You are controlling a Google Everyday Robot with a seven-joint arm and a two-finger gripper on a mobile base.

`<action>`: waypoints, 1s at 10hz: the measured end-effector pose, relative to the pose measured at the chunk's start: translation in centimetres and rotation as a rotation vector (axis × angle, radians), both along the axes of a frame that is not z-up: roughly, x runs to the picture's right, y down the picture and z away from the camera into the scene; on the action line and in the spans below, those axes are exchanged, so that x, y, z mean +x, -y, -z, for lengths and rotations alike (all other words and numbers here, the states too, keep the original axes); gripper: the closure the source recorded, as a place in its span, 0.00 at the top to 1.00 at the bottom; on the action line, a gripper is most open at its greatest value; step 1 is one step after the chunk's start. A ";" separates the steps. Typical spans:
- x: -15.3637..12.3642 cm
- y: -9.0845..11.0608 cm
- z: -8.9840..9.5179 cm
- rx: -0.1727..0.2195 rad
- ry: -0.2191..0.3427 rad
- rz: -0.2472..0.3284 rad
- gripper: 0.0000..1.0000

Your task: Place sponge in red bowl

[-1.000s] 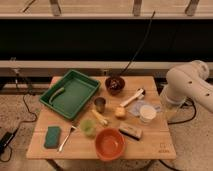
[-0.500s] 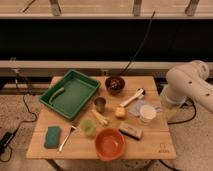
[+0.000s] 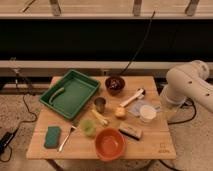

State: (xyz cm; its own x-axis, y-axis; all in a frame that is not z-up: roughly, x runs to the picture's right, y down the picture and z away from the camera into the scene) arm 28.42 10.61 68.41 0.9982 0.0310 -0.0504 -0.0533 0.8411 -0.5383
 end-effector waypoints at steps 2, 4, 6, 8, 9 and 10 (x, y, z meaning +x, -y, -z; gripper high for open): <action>0.0 0.0 0.0 0.000 0.000 0.000 0.65; 0.0 0.1 0.1 0.003 0.000 0.004 0.65; -0.7 0.5 0.3 0.013 0.031 0.051 0.65; -4.2 0.7 0.2 0.016 0.086 0.129 0.65; -6.0 0.7 0.2 0.016 0.112 0.159 0.65; -9.0 0.5 0.1 0.014 0.150 0.201 0.65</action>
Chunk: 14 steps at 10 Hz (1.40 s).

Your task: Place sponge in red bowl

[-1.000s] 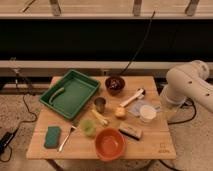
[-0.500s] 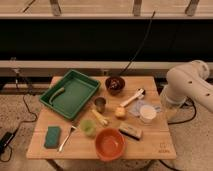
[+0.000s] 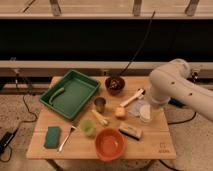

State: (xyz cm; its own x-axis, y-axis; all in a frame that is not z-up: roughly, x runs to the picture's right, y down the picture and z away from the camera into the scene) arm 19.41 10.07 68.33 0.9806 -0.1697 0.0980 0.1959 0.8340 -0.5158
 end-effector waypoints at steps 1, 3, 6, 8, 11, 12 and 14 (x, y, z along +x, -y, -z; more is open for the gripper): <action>-2.7 -0.2 -0.2 -0.004 0.036 0.041 0.65; -7.8 -0.8 -0.5 -0.016 0.109 0.119 0.65; -15.1 -1.7 -1.0 -0.044 0.232 0.226 0.65; -20.0 -2.8 -1.6 -0.078 0.326 0.297 0.65; -26.4 -4.9 -2.6 -0.113 0.468 0.405 0.65; -28.4 -5.6 -2.9 -0.125 0.518 0.444 0.65; -32.3 -6.9 -3.1 -0.146 0.622 0.519 0.65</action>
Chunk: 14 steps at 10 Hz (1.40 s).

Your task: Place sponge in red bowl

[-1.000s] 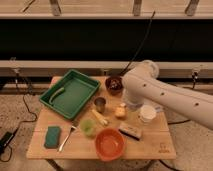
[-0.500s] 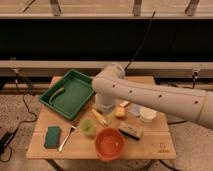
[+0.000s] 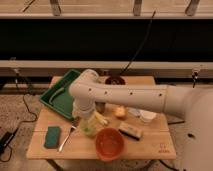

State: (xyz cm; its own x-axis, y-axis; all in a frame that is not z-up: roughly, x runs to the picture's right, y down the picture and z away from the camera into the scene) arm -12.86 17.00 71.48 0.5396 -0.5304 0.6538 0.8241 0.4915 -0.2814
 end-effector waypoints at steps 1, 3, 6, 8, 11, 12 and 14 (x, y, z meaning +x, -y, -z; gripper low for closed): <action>-1.3 -0.4 0.0 -0.008 0.037 0.026 0.65; -4.3 -1.4 -0.7 -0.028 0.121 0.088 0.65; -6.9 -2.6 -1.5 -0.046 0.194 0.140 0.65; -6.8 -2.5 -1.5 -0.045 0.193 0.139 0.65; -6.9 -2.6 -1.5 -0.045 0.195 0.141 0.65; -6.8 -2.6 -1.5 -0.045 0.194 0.140 0.65; -7.0 -2.6 -1.5 -0.040 0.198 0.138 0.65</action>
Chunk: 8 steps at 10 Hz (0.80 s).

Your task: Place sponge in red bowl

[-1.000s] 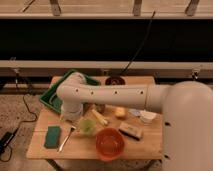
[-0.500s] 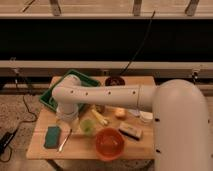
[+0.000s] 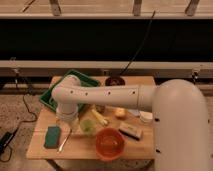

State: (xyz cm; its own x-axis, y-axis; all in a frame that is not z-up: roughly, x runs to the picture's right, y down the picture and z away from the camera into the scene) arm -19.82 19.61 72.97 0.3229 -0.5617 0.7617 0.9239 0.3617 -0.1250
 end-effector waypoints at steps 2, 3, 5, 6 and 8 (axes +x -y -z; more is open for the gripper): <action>-0.9 0.0 -0.9 0.022 0.056 -0.036 0.65; -2.1 0.1 -1.4 0.024 0.079 -0.031 0.65; -4.5 0.6 -3.7 0.019 0.102 0.021 0.65; -5.0 0.8 -4.9 0.012 0.102 0.048 0.65; -5.7 1.0 -6.3 0.002 0.099 0.091 0.65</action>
State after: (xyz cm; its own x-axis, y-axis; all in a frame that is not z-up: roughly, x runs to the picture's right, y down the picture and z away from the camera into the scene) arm -25.54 18.62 79.29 0.1941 -0.5865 0.7864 0.9607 0.2759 -0.0313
